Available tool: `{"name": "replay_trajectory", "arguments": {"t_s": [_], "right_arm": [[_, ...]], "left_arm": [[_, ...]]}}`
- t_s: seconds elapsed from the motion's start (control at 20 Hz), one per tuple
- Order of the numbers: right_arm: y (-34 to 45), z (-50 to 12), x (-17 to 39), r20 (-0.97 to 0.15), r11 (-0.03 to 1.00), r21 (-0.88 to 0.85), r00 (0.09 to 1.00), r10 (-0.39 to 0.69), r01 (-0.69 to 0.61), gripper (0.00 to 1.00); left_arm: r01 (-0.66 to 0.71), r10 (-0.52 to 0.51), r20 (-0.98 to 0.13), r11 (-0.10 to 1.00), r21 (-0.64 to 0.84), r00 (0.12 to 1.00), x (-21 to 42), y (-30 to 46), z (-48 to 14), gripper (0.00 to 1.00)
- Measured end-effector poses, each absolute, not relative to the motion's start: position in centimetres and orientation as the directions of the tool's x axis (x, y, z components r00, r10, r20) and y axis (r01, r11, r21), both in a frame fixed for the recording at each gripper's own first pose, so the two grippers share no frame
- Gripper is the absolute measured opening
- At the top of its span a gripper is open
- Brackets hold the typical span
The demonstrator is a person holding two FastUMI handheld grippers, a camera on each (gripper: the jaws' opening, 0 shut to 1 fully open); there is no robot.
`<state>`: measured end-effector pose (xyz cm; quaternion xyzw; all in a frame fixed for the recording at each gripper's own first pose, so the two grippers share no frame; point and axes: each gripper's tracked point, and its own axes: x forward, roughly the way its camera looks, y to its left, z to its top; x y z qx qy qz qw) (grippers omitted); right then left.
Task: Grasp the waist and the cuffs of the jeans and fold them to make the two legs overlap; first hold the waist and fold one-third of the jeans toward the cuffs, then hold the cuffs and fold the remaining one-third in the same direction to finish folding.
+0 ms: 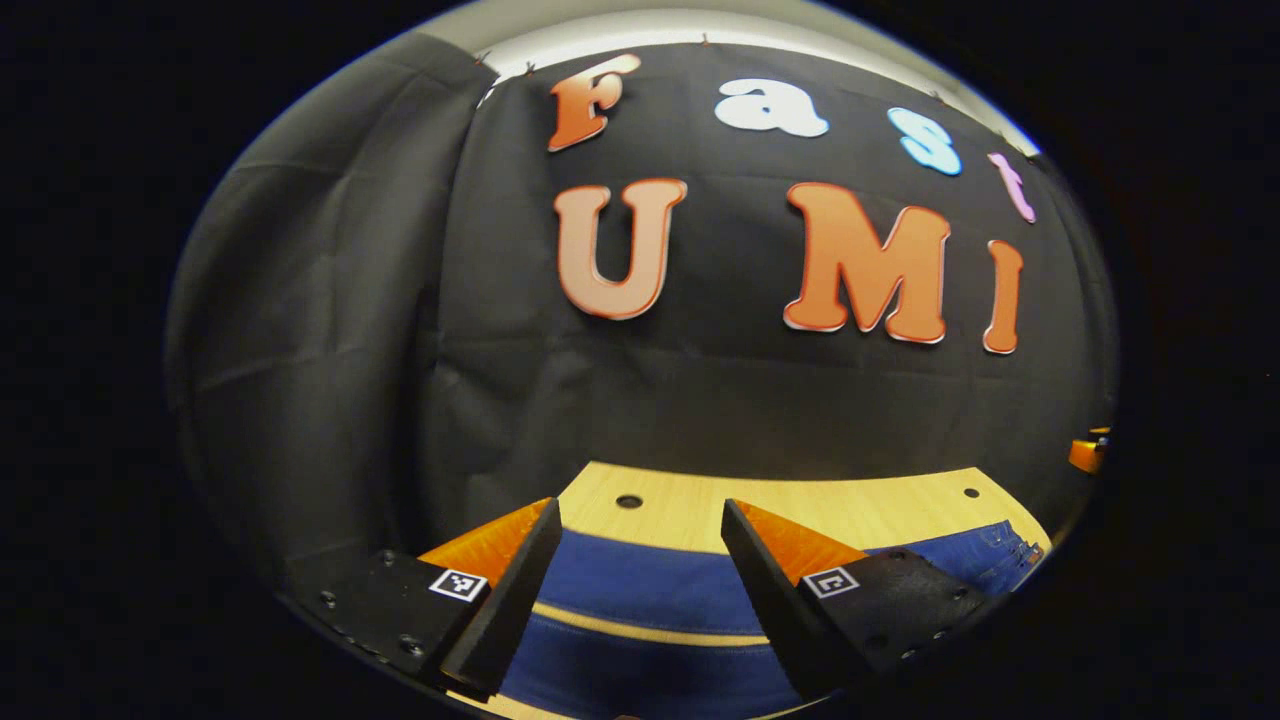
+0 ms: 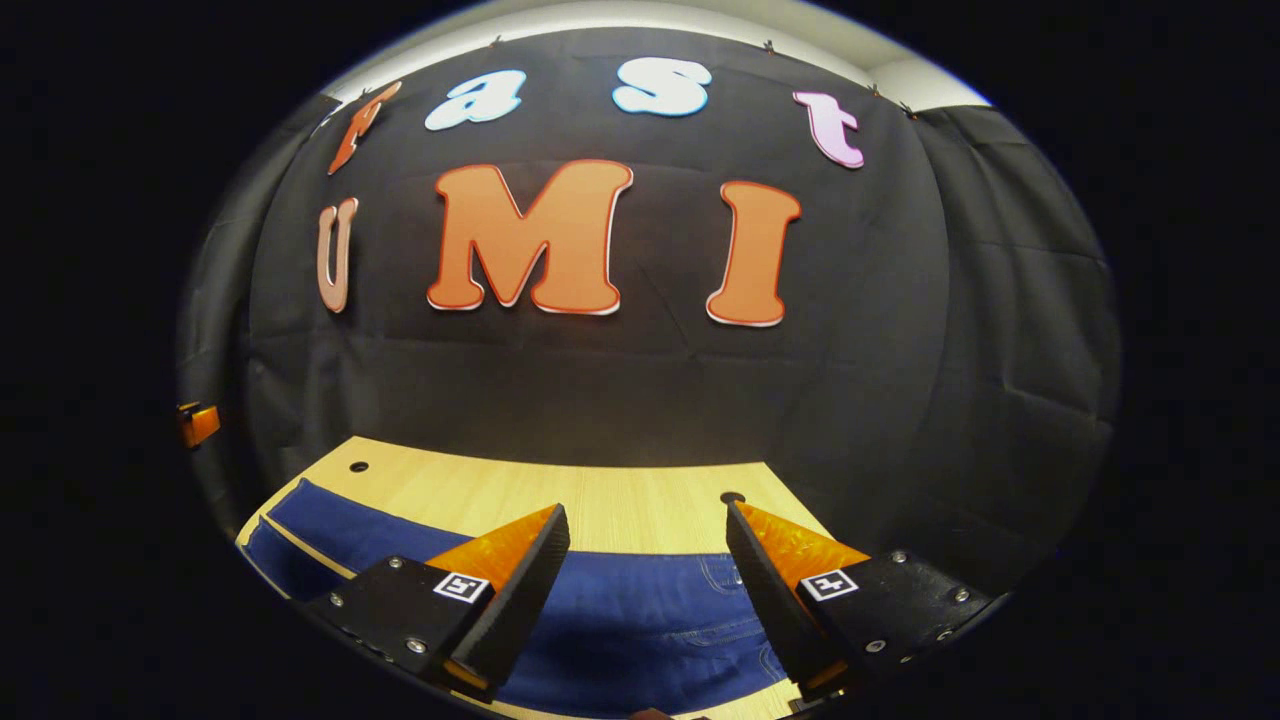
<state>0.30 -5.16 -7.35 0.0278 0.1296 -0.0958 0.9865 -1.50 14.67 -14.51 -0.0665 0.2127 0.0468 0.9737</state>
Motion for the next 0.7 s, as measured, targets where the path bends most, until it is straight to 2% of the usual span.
{"name": "replay_trajectory", "arguments": {"t_s": [0.3, 0.45, 0.55, 0.7], "right_arm": [[-6.0, -11.8, 0.3, -0.391, 0.971, 0.113, 0.907, -0.153, 0.213, 0.98], [-6.4, -14.0, 0.2, -0.456, 0.964, 0.144, 0.880, -0.134, 0.222, 0.98], [-6.6, -14.9, 0.2, -0.484, 0.959, 0.161, 0.865, -0.130, 0.234, 0.98], [-6.3, -15.6, 0.1, -0.515, 0.948, 0.206, 0.850, -0.107, 0.244, 0.97]], "left_arm": [[-0.337, 0.099, -0.656, 0.909, -0.246, 0.748, -6.8, 18.6, -22.8, 0.97], [-0.521, 0.098, -0.790, 0.799, -0.300, 0.605, -10.3, 20.8, -28.0, 0.98], [-0.609, 0.060, -0.836, 0.713, -0.346, 0.545, -11.3, 21.1, -30.3, 0.98], [-0.691, 0.062, -0.873, 0.640, -0.336, 0.483, -12.4, 22.4, -31.5, 0.98]]}}
